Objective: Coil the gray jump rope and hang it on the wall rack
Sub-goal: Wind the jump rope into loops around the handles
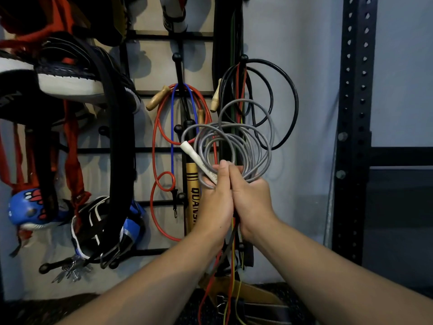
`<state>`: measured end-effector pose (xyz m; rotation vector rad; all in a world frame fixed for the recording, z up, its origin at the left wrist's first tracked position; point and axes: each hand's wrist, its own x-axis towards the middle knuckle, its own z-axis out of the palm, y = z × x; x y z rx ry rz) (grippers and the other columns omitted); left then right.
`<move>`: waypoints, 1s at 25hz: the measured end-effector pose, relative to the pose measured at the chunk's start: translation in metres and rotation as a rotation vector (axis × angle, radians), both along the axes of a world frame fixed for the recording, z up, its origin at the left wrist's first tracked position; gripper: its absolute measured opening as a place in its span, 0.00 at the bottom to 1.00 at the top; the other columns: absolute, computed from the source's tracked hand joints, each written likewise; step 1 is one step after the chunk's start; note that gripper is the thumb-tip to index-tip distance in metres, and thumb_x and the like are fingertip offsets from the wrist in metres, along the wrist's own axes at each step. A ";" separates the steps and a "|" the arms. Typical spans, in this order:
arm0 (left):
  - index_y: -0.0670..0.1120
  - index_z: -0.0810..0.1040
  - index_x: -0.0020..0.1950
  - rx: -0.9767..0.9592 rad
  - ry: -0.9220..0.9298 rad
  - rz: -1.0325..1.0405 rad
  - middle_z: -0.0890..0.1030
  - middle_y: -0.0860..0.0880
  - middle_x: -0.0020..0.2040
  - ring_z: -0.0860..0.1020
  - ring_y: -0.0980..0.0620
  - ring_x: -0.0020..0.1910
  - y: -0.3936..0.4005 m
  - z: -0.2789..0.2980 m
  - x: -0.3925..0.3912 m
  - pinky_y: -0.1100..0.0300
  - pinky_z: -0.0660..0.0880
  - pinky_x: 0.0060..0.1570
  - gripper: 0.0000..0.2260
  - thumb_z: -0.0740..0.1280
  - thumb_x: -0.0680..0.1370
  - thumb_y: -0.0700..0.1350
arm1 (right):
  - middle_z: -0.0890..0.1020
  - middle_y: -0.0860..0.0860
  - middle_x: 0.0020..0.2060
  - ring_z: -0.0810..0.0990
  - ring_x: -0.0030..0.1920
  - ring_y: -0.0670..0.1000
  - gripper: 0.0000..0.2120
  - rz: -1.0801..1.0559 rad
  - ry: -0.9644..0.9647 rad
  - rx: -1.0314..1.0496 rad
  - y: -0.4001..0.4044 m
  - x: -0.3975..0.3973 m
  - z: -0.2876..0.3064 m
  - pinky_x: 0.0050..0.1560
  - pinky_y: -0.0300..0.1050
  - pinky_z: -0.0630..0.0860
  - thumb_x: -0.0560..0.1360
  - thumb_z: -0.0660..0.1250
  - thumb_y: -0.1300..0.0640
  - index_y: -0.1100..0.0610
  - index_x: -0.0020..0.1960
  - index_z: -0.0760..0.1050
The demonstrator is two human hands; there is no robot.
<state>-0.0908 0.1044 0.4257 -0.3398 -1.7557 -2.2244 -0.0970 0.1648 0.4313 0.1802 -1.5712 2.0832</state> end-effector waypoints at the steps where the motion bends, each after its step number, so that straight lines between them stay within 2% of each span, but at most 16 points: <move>1: 0.55 0.83 0.63 -0.043 -0.014 -0.043 0.90 0.52 0.50 0.86 0.59 0.49 -0.003 -0.001 0.002 0.62 0.81 0.50 0.21 0.59 0.81 0.65 | 0.89 0.56 0.35 0.88 0.34 0.51 0.13 -0.018 -0.002 0.023 0.005 0.001 0.001 0.30 0.39 0.80 0.76 0.75 0.51 0.62 0.47 0.87; 3: 0.58 0.81 0.66 -0.125 -0.017 -0.134 0.89 0.54 0.52 0.86 0.56 0.54 -0.014 -0.003 0.007 0.57 0.81 0.56 0.26 0.62 0.76 0.71 | 0.85 0.56 0.31 0.82 0.29 0.53 0.15 -0.071 0.004 0.101 0.016 0.000 0.002 0.25 0.39 0.75 0.76 0.74 0.53 0.66 0.44 0.84; 4: 0.59 0.74 0.72 -0.166 -0.021 -0.156 0.88 0.54 0.56 0.84 0.53 0.60 -0.022 -0.004 0.008 0.50 0.79 0.62 0.36 0.65 0.69 0.75 | 0.81 0.56 0.30 0.78 0.28 0.53 0.15 -0.098 0.012 0.157 0.023 0.000 0.003 0.25 0.40 0.72 0.76 0.73 0.54 0.67 0.41 0.81; 6: 0.63 0.59 0.80 -0.237 0.008 -0.087 0.81 0.53 0.67 0.76 0.45 0.70 -0.043 0.000 0.007 0.40 0.70 0.71 0.57 0.68 0.55 0.82 | 0.75 0.52 0.26 0.72 0.26 0.49 0.12 -0.125 0.029 0.292 0.042 -0.001 0.008 0.24 0.39 0.67 0.77 0.71 0.57 0.58 0.37 0.76; 8: 0.61 0.50 0.83 -0.338 0.109 0.056 0.69 0.48 0.79 0.67 0.42 0.78 -0.067 0.015 0.011 0.42 0.63 0.75 0.62 0.70 0.55 0.80 | 0.71 0.46 0.22 0.68 0.22 0.46 0.13 -0.153 0.054 0.556 0.062 -0.003 0.016 0.24 0.38 0.66 0.77 0.71 0.57 0.55 0.35 0.73; 10: 0.60 0.49 0.83 -0.530 0.322 0.148 0.60 0.50 0.84 0.62 0.48 0.81 -0.086 0.041 0.016 0.50 0.62 0.74 0.58 0.75 0.61 0.73 | 0.74 0.46 0.24 0.70 0.23 0.44 0.13 -0.208 0.071 0.917 0.074 -0.006 0.025 0.27 0.39 0.68 0.75 0.73 0.55 0.54 0.35 0.73; 12: 0.59 0.51 0.83 -0.855 0.512 0.143 0.61 0.52 0.83 0.61 0.53 0.80 -0.090 0.076 0.017 0.55 0.61 0.74 0.55 0.77 0.64 0.66 | 0.77 0.48 0.27 0.73 0.28 0.47 0.13 -0.222 0.101 1.198 0.073 -0.006 0.036 0.33 0.43 0.71 0.73 0.74 0.53 0.52 0.34 0.73; 13: 0.59 0.50 0.83 -1.061 0.537 0.105 0.64 0.53 0.82 0.63 0.53 0.79 -0.086 0.093 0.014 0.55 0.62 0.74 0.55 0.78 0.64 0.64 | 0.78 0.49 0.29 0.75 0.29 0.48 0.14 -0.204 0.116 1.285 0.069 -0.004 0.041 0.34 0.45 0.72 0.73 0.74 0.53 0.51 0.33 0.72; 15: 0.58 0.50 0.84 -1.446 0.467 -0.011 0.71 0.55 0.76 0.70 0.53 0.74 -0.070 0.120 0.009 0.57 0.66 0.71 0.57 0.81 0.64 0.61 | 0.78 0.46 0.30 0.75 0.30 0.46 0.13 -0.186 0.153 1.437 0.059 0.000 0.051 0.33 0.44 0.71 0.72 0.74 0.50 0.48 0.34 0.72; 17: 0.56 0.59 0.82 -1.624 0.319 -0.126 0.77 0.56 0.70 0.76 0.53 0.67 -0.057 0.129 0.001 0.55 0.70 0.70 0.52 0.84 0.64 0.57 | 0.80 0.46 0.33 0.75 0.32 0.44 0.11 -0.193 0.192 1.553 0.055 0.002 0.060 0.34 0.43 0.71 0.72 0.75 0.47 0.50 0.38 0.76; 19: 0.54 0.72 0.72 -1.574 0.259 -0.205 0.82 0.51 0.64 0.81 0.49 0.62 -0.054 0.124 -0.009 0.48 0.76 0.68 0.40 0.85 0.64 0.52 | 0.83 0.48 0.36 0.79 0.36 0.46 0.12 -0.200 0.201 1.599 0.055 0.003 0.068 0.37 0.44 0.76 0.71 0.76 0.47 0.55 0.44 0.80; 21: 0.51 0.78 0.65 -1.428 0.213 -0.270 0.85 0.43 0.61 0.84 0.42 0.58 -0.055 0.114 -0.017 0.42 0.79 0.64 0.30 0.84 0.66 0.46 | 0.85 0.49 0.38 0.82 0.39 0.47 0.13 -0.167 0.205 1.574 0.059 0.005 0.072 0.41 0.45 0.79 0.71 0.77 0.48 0.56 0.48 0.83; 23: 0.47 0.79 0.63 -1.348 0.154 -0.308 0.85 0.39 0.59 0.83 0.35 0.58 -0.059 0.104 -0.021 0.38 0.79 0.63 0.28 0.84 0.66 0.43 | 0.83 0.46 0.37 0.80 0.37 0.44 0.12 -0.144 0.254 1.549 0.061 0.006 0.070 0.39 0.42 0.77 0.71 0.78 0.50 0.54 0.49 0.80; 25: 0.43 0.81 0.59 -1.313 0.099 -0.342 0.84 0.38 0.52 0.83 0.33 0.54 -0.061 0.092 -0.023 0.39 0.80 0.61 0.28 0.85 0.63 0.45 | 0.80 0.46 0.32 0.76 0.30 0.44 0.16 -0.135 0.287 1.504 0.062 0.006 0.067 0.35 0.41 0.73 0.71 0.78 0.51 0.52 0.52 0.74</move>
